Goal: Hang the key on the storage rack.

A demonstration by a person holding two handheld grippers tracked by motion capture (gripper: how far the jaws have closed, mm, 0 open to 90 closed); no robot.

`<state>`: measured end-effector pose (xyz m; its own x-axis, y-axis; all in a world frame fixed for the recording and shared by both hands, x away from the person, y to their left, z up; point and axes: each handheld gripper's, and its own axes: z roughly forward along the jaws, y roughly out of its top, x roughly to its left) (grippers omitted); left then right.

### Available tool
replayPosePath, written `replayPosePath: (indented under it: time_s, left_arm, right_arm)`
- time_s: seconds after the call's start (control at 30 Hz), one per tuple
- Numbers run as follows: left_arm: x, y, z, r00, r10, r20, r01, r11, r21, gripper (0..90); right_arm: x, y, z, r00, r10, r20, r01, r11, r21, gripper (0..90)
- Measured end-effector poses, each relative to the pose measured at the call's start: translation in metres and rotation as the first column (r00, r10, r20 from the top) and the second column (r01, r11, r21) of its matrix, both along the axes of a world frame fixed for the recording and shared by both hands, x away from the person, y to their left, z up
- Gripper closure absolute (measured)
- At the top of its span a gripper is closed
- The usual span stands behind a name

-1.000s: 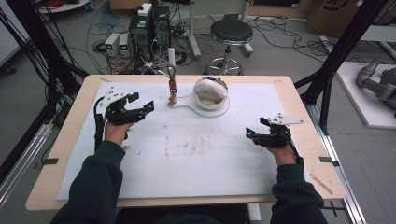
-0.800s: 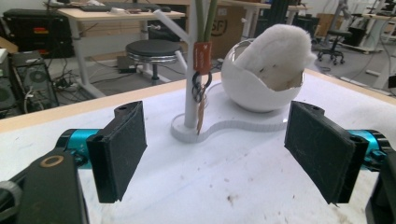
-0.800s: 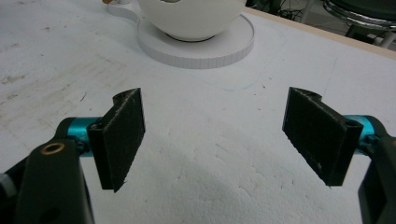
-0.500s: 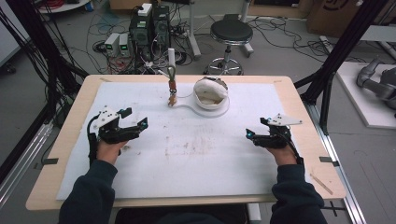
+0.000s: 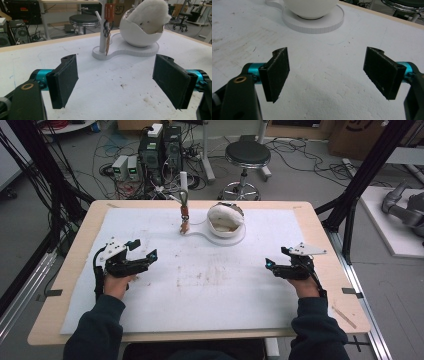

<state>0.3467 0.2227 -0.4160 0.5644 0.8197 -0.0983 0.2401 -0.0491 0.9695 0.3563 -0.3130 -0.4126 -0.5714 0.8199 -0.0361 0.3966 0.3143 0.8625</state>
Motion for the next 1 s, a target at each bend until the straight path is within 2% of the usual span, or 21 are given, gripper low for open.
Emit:
replayPosePath:
  time_s: [0.47, 1.0]
  left_arm:
    - [0.0012, 0.0019, -0.0007, 0.9999, 0.016, -0.007, -0.016, 0.9998, -0.012, 20.2]
    - [0.0022, 0.001, -0.0021, 0.9997, 0.015, -0.021, -0.015, 0.9999, -0.001, 20.2]
  right_arm:
    - [-0.0018, -0.0016, -0.0012, 1.0, 0.004, -0.001, -0.004, 1.0, 0.003, 21.3]
    - [0.0003, -0.0028, -0.0021, 1.0, 0.001, -0.003, -0.001, 1.0, 0.003, 21.3]
